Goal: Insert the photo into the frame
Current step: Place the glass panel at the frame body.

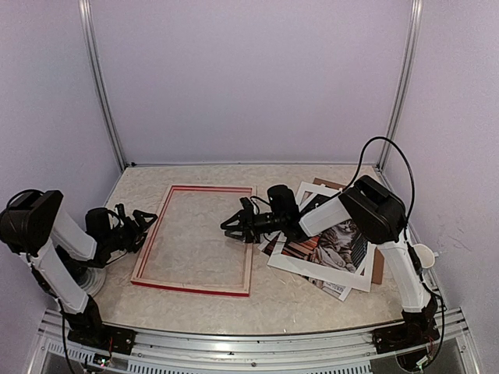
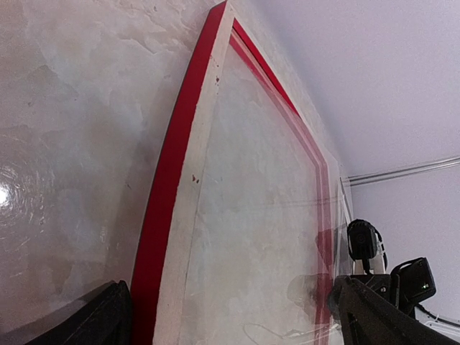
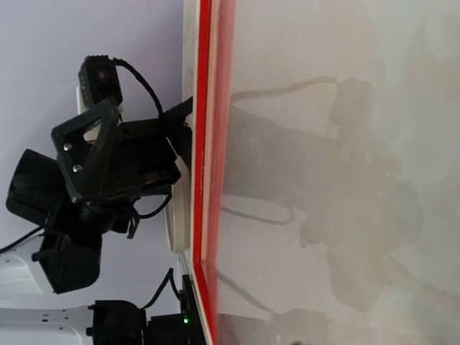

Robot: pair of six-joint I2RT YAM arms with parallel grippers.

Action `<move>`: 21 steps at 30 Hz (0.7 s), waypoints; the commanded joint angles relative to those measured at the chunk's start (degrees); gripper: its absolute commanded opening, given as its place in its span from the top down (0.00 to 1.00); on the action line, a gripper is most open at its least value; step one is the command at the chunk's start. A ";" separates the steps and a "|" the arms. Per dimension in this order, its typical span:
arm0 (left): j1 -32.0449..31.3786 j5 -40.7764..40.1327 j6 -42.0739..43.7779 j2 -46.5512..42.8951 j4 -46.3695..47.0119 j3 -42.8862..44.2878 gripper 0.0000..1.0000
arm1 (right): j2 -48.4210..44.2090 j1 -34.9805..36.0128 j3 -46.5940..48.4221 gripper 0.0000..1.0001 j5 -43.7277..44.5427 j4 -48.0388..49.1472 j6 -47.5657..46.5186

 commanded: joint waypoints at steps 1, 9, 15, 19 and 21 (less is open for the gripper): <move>0.10 1.43 -0.25 0.75 0.29 -0.36 0.01 | -1.78 1.11 0.87 0.62 0.27 -2.17 -1.99; 0.08 1.42 -0.34 1.00 0.39 -0.35 0.01 | -3.24 1.70 1.66 0.48 1.07 -6.68 -4.47; 0.10 1.64 -0.51 1.18 0.66 -0.40 0.01 | -4.01 2.20 3.95 0.42 2.77 -13.51 -8.19; 0.05 1.69 -0.52 1.18 0.74 -0.35 0.01 | -4.25 2.54 5.32 0.37 3.40 -16.89 -10.05; 0.18 1.66 -0.57 1.26 0.74 -0.40 0.01 | -4.55 2.72 5.84 0.33 3.79 -18.51 -10.93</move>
